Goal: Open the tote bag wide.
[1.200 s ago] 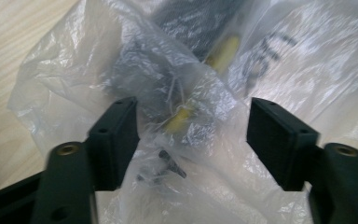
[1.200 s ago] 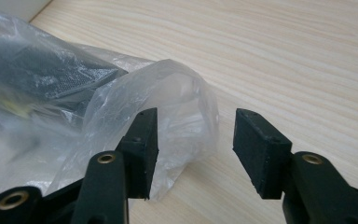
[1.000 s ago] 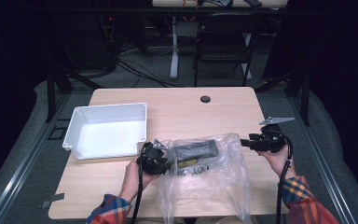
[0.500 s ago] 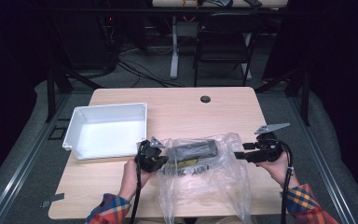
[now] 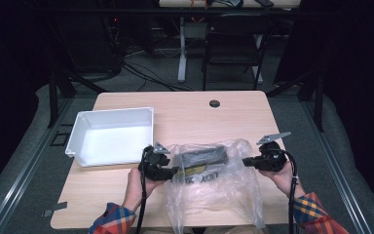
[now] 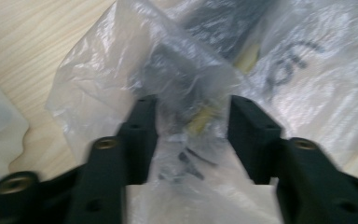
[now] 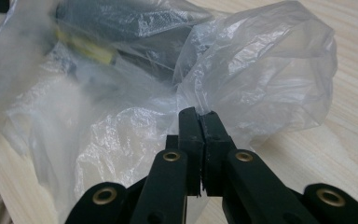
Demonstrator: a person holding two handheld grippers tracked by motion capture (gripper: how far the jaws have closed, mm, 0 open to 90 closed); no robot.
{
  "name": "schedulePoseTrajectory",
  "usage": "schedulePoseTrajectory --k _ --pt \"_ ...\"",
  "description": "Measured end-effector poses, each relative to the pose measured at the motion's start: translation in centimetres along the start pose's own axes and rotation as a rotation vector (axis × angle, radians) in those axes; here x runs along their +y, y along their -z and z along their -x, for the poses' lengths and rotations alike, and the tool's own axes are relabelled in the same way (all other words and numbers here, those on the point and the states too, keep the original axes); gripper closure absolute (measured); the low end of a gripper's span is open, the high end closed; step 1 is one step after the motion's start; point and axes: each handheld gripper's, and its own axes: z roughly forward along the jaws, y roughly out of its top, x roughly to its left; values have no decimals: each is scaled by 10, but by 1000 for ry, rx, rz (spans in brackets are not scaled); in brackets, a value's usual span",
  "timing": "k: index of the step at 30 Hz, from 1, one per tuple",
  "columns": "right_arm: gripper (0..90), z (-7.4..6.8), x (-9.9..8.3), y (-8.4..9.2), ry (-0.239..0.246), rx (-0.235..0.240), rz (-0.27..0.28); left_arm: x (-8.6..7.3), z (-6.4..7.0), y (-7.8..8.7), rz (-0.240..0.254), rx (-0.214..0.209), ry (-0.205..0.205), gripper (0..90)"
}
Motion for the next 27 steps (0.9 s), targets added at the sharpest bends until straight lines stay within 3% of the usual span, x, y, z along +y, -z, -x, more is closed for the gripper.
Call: schedulePoseTrajectory --k 4,7,10,12,13,14,20,22,27 --pt "893 -3 0 0 -1 -22 15 1 16 -1 -13 -13 -15 284" --pt "893 -5 0 -2 -2 -33 19 1 26 -7 -46 -12 -50 209" --pt "892 -7 -1 -4 11 -43 15 0 36 -13 -90 46 -107 214" --pt "892 -9 0 -5 17 -52 13 -2 37 -17 -112 61 -126 288" --pt "892 -9 0 -5 25 -55 15 -3 38 -19 -124 72 -136 395" --pt "893 -9 0 -5 26 -63 13 -4 38 -19 -135 80 -152 429" --pt "894 -12 2 -5 50 -79 32 -8 37 -23 -143 93 -205 837" --pt "895 -14 3 -4 68 -97 40 -8 36 -21 -132 97 -215 895" --pt "898 -17 9 0 110 -138 69 -2 29 -8 -70 136 -206 900"
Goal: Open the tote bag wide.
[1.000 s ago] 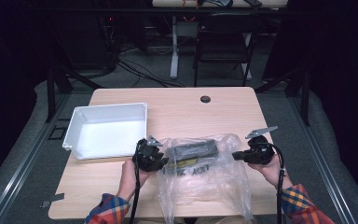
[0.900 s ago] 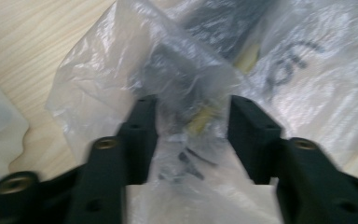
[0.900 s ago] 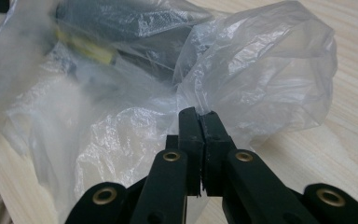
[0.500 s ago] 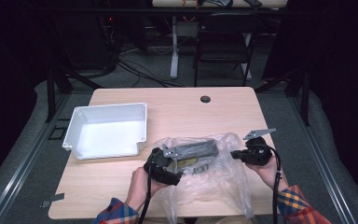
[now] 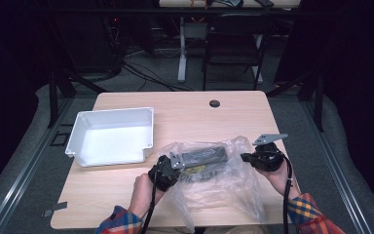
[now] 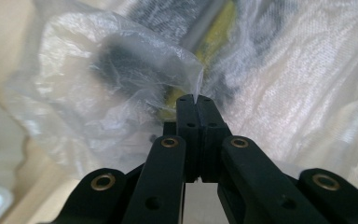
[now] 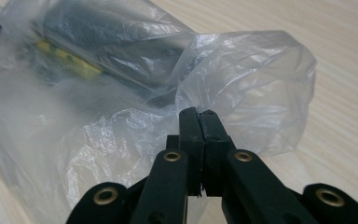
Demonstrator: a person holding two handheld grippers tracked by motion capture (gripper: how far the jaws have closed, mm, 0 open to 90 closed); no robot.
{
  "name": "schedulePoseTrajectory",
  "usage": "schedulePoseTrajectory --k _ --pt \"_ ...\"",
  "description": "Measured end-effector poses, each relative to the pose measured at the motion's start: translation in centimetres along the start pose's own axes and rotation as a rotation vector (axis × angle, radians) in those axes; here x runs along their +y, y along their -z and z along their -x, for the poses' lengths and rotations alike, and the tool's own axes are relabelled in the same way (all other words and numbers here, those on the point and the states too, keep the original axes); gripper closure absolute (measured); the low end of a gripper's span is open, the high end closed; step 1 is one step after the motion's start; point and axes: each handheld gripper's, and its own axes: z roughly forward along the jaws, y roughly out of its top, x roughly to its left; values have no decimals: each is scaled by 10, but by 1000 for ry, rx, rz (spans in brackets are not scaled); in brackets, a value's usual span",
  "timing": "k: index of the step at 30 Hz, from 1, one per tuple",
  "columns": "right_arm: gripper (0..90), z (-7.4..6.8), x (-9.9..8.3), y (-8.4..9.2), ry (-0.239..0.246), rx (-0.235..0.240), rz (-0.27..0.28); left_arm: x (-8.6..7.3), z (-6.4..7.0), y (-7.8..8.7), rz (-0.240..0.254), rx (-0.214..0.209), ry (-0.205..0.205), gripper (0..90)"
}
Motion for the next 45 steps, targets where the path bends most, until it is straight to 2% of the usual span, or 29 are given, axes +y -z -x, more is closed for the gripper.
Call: schedulePoseTrajectory --k 3,7,10,13,16,18,21,24,27,31,36,37,40,41,42,44,45 --pt "899 0 4 1 6 -23 23 2 -9 7 36 30 20 900" --pt "899 1 11 0 15 -53 41 4 -22 13 88 92 53 900" --pt "900 2 14 -5 25 -80 41 4 -32 12 98 131 71 900" --pt "900 3 17 -12 40 -113 29 2 -38 8 101 157 91 900" --pt "900 4 19 -21 49 -141 27 4 -40 2 90 179 91 900" --pt "900 3 22 -29 75 -173 4 6 -39 -4 73 211 73 900" --pt "900 4 25 -44 87 -196 -33 7 -41 -13 47 236 69 900" --pt "900 5 24 -59 84 -202 -74 5 -42 -24 9 232 68 900" --pt "900 8 22 -70 77 -187 -125 3 -40 -35 -37 220 52 900" --pt "900 7 18 -75 85 -179 -159 3 -34 -47 -81 197 26 900" --pt "900 4 13 -73 112 -154 -212 3 -31 -51 -80 180 24 900" --pt "900 3 11 -70 130 -159 -233 3 -32 -51 -85 170 29 900" --pt "900 1 5 -63 137 -151 -278 1 -34 -53 -81 138 47 900" --pt "900 2 3 -59 125 -130 -282 1 -34 -53 -79 132 48 900" --pt "900 1 2 -56 116 -128 -271 1 -34 -53 -78 130 39 899" --pt "900 0 4 -49 142 -136 -297 2 -33 -54 -78 138 37 896" --pt "893 -1 4 -48 138 -150 -281 2 -34 -54 -74 144 39 896"
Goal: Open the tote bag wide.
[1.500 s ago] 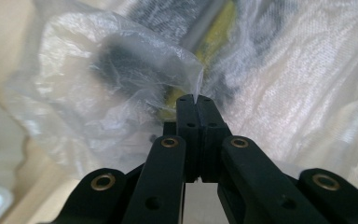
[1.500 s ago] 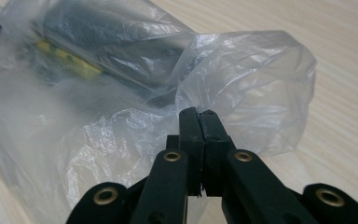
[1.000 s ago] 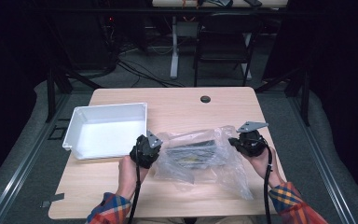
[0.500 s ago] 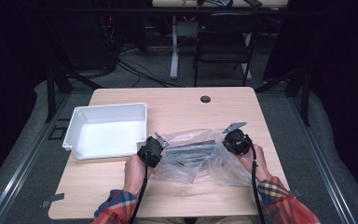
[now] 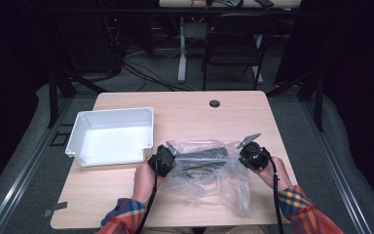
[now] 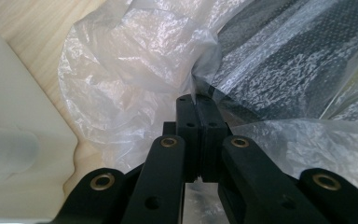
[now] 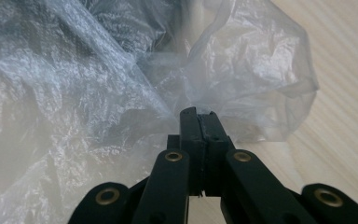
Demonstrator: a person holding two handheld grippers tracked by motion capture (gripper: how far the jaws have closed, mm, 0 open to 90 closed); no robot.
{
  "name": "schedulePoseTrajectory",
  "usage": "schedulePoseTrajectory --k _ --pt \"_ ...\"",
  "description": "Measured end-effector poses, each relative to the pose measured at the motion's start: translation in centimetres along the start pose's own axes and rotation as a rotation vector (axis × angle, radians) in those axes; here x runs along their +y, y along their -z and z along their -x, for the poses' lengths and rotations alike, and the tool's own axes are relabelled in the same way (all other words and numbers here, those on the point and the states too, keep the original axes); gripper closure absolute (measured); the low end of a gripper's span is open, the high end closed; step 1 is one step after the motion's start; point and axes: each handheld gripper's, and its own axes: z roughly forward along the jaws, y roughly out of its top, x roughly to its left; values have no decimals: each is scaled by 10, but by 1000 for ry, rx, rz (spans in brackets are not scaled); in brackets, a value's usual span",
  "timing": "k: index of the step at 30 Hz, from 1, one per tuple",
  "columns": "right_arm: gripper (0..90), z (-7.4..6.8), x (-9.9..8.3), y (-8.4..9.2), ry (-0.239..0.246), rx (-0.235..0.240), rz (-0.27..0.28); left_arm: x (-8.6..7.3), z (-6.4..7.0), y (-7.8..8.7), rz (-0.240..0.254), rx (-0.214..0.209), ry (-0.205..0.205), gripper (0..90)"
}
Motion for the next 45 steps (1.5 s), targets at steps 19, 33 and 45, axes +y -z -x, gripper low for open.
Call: schedulePoseTrajectory --k 19,33,45 --pt "680 -46 -5 32 178 71 156 -1 -8 6 31 -16 37 872" --pt "900 -24 17 29 81 19 241 1 -12 42 76 -97 77 450" --pt "900 -3 30 8 -8 -34 256 2 21 44 -51 -112 -82 281"
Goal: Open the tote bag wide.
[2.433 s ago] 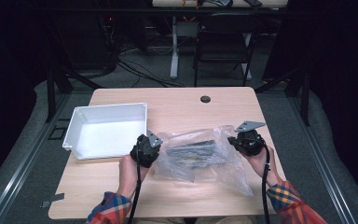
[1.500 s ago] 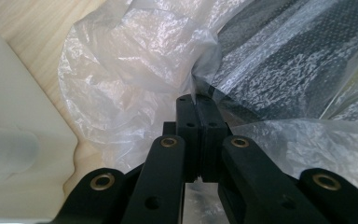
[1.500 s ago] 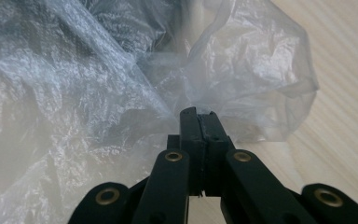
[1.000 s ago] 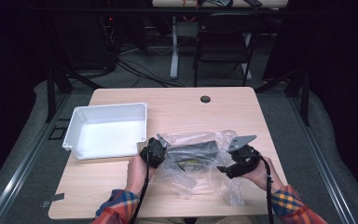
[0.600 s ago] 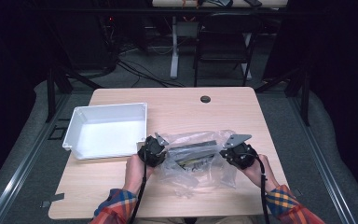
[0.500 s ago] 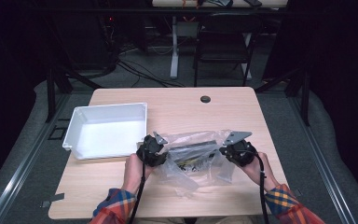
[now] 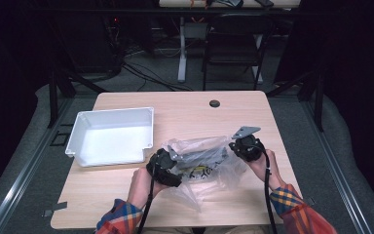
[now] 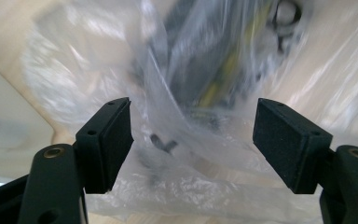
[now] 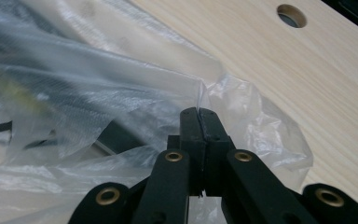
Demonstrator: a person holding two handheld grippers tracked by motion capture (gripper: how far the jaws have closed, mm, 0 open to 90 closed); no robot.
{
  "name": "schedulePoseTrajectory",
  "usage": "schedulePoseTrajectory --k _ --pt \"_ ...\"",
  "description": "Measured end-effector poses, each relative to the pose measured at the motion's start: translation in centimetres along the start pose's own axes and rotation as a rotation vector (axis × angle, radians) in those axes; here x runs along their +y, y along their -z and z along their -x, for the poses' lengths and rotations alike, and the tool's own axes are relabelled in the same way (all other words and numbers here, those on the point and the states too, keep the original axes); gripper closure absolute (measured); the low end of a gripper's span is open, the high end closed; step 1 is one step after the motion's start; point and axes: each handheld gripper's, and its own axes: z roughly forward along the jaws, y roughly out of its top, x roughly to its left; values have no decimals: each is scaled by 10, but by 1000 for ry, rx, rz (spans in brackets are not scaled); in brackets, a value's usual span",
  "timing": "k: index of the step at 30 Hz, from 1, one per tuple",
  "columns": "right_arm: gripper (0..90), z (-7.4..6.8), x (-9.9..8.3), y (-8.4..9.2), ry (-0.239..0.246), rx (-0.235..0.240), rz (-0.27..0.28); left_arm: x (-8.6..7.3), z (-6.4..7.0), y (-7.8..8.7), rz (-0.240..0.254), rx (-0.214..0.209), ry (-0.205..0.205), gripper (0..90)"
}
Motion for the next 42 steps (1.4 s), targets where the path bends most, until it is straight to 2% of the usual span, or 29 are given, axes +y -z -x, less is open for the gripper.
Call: schedulePoseTrajectory --k 1,2,4,6,9,11,13,16,18,20,22,24,28,31,32,38,39,42 --pt "900 1 0 -2 -8 3 -4 -1 2 -4 -24 12 -11 295" --pt "900 2 0 -3 -12 -1 -5 -1 2 -7 -46 5 -25 319" --pt "900 4 -1 -6 -23 -6 -4 -4 2 -12 -58 7 -33 441" --pt "900 5 -2 -8 -30 -12 -3 -6 1 -13 -64 4 -37 600" --pt "900 7 -3 -6 -32 -12 4 -8 -2 -10 -45 -4 -31 783" --pt "900 7 -3 -4 -29 -20 14 -8 -4 -5 -23 9 -25 852" --pt "900 7 -3 -2 -19 -24 14 -8 -8 0 7 17 -10 881" --pt "900 7 -2 -2 -3 -38 23 -5 -15 6 47 82 4 894" --pt "900 7 -2 -3 1 -48 31 -1 -20 8 76 162 10 895" --pt "900 7 -1 -6 4 -54 31 4 -26 5 94 223 22 894" --pt "900 7 -1 -11 10 -56 23 6 -32 -3 93 256 40 894" --pt "900 5 -1 -19 19 -56 1 5 -35 -14 47 268 30 894" --pt "900 4 -3 -38 28 -39 -67 1 -38 -35 -9 242 44 893" --pt "900 4 -7 -46 17 -23 -100 -2 -38 -45 -48 198 47 891" --pt "900 5 -9 -47 15 -9 -121 -3 -37 -46 -55 172 56 891" --pt "900 9 -23 -45 23 37 -202 -5 -34 -51 -50 73 86 883" --pt "900 8 -26 -44 39 39 -222 -5 -34 -51 -50 53 93 878" --pt "900 8 -34 -40 51 56 -245 -5 -34 -50 -41 43 96 844"
